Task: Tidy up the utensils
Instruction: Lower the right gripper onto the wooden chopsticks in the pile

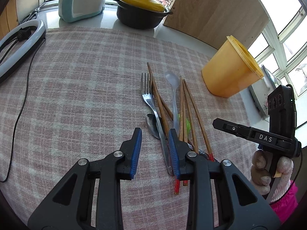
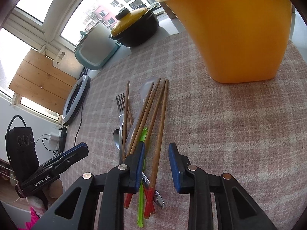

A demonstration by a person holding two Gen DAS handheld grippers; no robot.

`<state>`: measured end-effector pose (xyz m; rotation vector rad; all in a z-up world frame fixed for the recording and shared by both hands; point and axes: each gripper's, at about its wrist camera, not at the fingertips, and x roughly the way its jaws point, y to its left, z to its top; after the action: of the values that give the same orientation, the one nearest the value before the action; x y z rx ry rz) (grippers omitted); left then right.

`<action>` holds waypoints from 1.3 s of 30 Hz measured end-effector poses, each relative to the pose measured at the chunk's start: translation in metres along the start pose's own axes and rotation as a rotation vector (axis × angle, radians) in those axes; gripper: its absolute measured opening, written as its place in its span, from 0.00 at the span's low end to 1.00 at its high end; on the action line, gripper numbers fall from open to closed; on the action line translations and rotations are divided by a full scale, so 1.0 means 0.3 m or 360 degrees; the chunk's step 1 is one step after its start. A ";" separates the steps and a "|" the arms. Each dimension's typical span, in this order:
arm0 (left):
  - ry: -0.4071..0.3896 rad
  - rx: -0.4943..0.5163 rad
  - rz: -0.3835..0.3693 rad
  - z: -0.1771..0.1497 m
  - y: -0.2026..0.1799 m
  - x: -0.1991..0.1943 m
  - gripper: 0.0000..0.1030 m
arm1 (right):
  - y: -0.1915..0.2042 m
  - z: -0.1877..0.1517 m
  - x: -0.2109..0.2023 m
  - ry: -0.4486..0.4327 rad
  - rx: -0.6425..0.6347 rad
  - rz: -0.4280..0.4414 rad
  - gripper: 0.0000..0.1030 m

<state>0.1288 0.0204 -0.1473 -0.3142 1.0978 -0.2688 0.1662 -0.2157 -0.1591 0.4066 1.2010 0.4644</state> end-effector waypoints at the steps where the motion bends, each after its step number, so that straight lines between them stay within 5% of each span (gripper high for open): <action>1: 0.0011 0.0004 0.0001 0.006 0.000 0.012 0.27 | 0.002 0.003 0.006 0.0004 -0.0001 -0.0005 0.23; 20: 0.0199 -0.0026 -0.0036 0.127 -0.027 0.214 0.24 | -0.007 0.030 0.072 0.0050 0.0036 -0.0054 0.15; 36: 0.0234 -0.0051 0.0004 0.169 -0.021 0.290 0.23 | -0.006 0.035 0.111 0.0090 0.0068 -0.0067 0.05; 39: 0.0220 -0.0028 0.0004 0.168 -0.026 0.284 0.14 | -0.004 0.034 0.111 0.0088 0.0069 -0.0075 0.05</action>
<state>0.2106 -0.0121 -0.1933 -0.3135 1.2370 -0.2823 0.1855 -0.1992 -0.1828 0.4037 1.2732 0.4118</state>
